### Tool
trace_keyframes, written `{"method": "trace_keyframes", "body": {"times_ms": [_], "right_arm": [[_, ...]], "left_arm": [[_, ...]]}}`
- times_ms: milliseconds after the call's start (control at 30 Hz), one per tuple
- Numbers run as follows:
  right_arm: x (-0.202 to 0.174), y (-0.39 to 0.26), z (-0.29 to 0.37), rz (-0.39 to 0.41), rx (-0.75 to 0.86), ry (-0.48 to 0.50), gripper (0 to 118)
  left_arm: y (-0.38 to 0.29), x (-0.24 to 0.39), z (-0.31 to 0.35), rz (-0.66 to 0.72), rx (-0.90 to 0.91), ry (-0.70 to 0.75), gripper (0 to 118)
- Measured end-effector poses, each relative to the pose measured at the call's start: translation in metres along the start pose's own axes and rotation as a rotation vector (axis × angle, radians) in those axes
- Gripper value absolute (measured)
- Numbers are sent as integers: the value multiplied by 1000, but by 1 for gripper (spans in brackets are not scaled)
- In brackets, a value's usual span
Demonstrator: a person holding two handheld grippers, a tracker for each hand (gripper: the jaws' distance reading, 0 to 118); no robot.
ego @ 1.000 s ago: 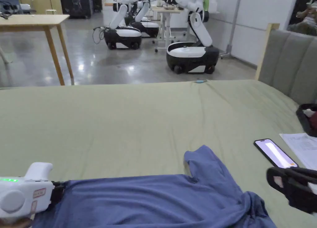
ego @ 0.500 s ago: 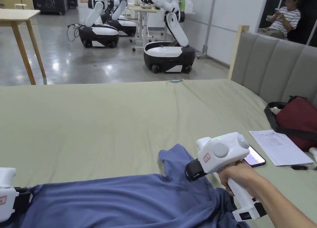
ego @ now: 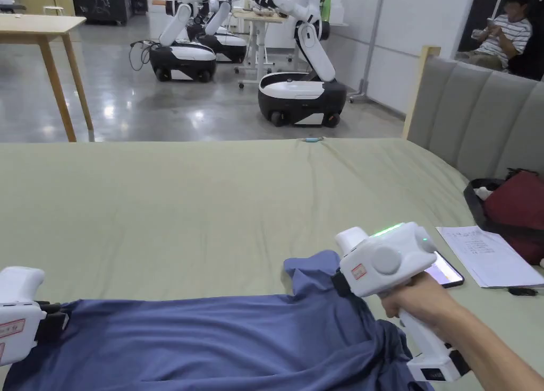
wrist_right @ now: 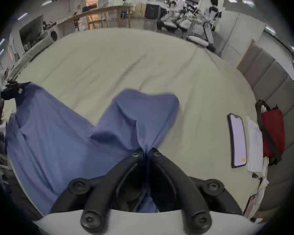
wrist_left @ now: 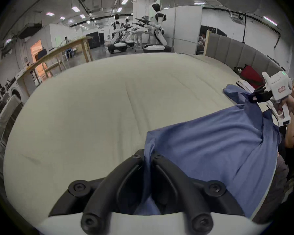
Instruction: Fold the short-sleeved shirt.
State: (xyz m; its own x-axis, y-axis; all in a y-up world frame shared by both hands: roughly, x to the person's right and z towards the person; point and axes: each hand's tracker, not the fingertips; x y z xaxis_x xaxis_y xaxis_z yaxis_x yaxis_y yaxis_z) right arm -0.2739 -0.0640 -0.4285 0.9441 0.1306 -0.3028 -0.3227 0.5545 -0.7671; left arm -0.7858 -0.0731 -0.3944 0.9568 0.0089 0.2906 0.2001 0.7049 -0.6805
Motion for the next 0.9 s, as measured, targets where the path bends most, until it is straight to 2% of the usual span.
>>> {"method": "trace_keyframes", "body": {"times_ms": [133,200,333,433,533,633,800,900], "right_arm": [[-10,-19,72,38,116,12,8],[-15,-38,104,22,168,18,8],[-29,-99,165,18,272,53,8],[-40,-149,190,0,280,87,8],[-49,-183,191,-2,234,129,8],[-58,-202,173,32,156,115,8],[-60,-215,122,48,-9,55,8],[-66,-219,93,106,-20,-35,8]], "left_arm": [[-11,-3,61,-13,106,-50,5],[-25,-2,92,-46,150,-25,5],[-72,-6,143,-4,172,-49,5],[-109,-5,164,32,172,-58,5],[-140,-1,165,71,153,-91,5],[-163,3,152,95,110,-116,5],[-185,7,117,99,8,-89,5],[-186,9,110,117,22,-73,5]]}}
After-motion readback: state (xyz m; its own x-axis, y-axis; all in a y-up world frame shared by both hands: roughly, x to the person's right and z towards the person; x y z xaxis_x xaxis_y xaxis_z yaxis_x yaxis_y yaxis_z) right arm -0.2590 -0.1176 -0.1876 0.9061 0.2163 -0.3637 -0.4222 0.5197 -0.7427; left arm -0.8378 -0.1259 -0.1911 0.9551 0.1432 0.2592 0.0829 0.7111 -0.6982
